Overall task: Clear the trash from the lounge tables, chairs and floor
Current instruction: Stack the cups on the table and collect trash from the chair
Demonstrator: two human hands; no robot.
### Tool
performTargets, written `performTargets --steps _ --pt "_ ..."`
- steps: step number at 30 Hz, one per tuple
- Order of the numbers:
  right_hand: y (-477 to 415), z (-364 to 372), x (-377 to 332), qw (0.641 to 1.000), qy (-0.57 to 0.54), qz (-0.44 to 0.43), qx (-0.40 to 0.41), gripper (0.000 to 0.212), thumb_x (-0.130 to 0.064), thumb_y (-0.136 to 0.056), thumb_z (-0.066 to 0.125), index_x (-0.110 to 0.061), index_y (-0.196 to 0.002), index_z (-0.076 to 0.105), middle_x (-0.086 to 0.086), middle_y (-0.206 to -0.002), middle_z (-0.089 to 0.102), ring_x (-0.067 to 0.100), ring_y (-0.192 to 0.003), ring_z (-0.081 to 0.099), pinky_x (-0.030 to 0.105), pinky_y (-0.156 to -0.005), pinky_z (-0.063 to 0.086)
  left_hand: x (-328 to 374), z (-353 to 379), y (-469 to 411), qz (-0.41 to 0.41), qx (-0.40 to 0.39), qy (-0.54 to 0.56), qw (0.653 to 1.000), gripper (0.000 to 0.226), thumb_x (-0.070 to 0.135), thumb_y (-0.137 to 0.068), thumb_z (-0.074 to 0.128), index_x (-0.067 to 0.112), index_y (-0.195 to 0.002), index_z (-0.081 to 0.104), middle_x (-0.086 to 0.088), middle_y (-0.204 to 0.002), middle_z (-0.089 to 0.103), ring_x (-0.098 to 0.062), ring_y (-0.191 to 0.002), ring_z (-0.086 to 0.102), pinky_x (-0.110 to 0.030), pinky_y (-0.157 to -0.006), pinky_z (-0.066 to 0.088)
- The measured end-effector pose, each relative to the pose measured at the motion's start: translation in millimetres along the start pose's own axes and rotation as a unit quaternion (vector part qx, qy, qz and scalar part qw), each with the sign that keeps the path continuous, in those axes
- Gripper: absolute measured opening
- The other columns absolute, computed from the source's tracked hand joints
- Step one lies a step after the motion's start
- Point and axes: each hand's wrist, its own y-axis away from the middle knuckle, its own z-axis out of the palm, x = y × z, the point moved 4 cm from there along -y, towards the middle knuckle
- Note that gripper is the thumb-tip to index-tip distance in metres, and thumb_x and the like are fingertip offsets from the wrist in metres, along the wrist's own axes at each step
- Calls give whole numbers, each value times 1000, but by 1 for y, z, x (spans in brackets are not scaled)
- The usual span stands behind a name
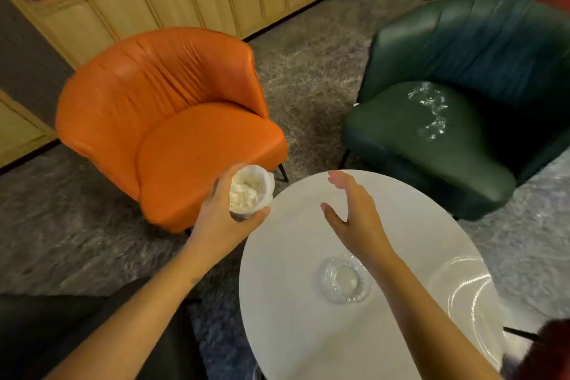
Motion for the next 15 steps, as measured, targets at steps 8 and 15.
performTargets --steps 8,15 --pt "-53 66 -93 983 56 -137 -108 39 -25 -91 56 -19 -129 46 2 -123 58 25 -113 52 43 -90 42 -47 -123 8 -80 76 18 994 70 29 -73 76 50 -125 33 21 -121 47 15 -102 47 3 -72 37" --pt "-124 121 -147 977 110 -148 -109 46 -24 -92 55 -20 -135 40 0 -132 50 24 -116 47 40 -88 35 -110 -184 -39 -94 85 1 992 71 34 -75 74 64 -115 24 28 -112 45 -5 -106 47 -9 -73 38"
